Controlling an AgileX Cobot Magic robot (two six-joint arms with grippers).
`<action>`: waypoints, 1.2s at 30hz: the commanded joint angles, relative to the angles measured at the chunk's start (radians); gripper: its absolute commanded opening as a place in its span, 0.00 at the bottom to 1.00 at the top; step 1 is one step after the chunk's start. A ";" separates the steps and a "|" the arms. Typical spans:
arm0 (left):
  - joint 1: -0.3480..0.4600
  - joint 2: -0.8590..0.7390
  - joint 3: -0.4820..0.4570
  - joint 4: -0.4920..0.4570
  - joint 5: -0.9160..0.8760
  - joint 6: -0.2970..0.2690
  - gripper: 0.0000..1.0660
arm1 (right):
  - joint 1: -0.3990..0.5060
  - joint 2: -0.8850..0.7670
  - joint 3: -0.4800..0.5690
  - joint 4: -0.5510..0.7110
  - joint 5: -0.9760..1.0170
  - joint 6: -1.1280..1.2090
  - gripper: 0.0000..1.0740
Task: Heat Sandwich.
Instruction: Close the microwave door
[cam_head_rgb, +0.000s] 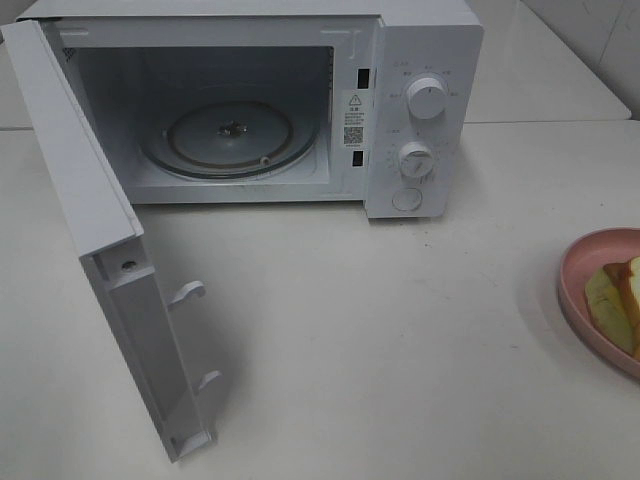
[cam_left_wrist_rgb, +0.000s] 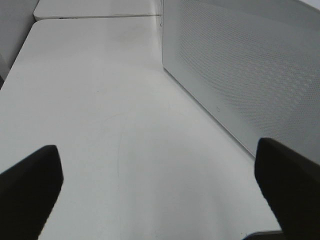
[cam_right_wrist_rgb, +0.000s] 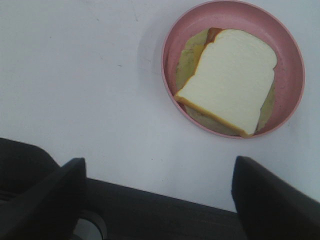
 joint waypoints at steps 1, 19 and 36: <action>0.001 -0.026 0.003 -0.002 -0.016 0.001 0.97 | -0.006 -0.106 0.050 0.005 0.012 -0.010 0.71; 0.001 -0.026 0.003 -0.002 -0.016 0.000 0.97 | -0.183 -0.440 0.169 0.080 -0.124 -0.041 0.71; 0.001 -0.026 0.003 -0.002 -0.016 0.000 0.97 | -0.284 -0.548 0.169 0.084 -0.124 -0.047 0.71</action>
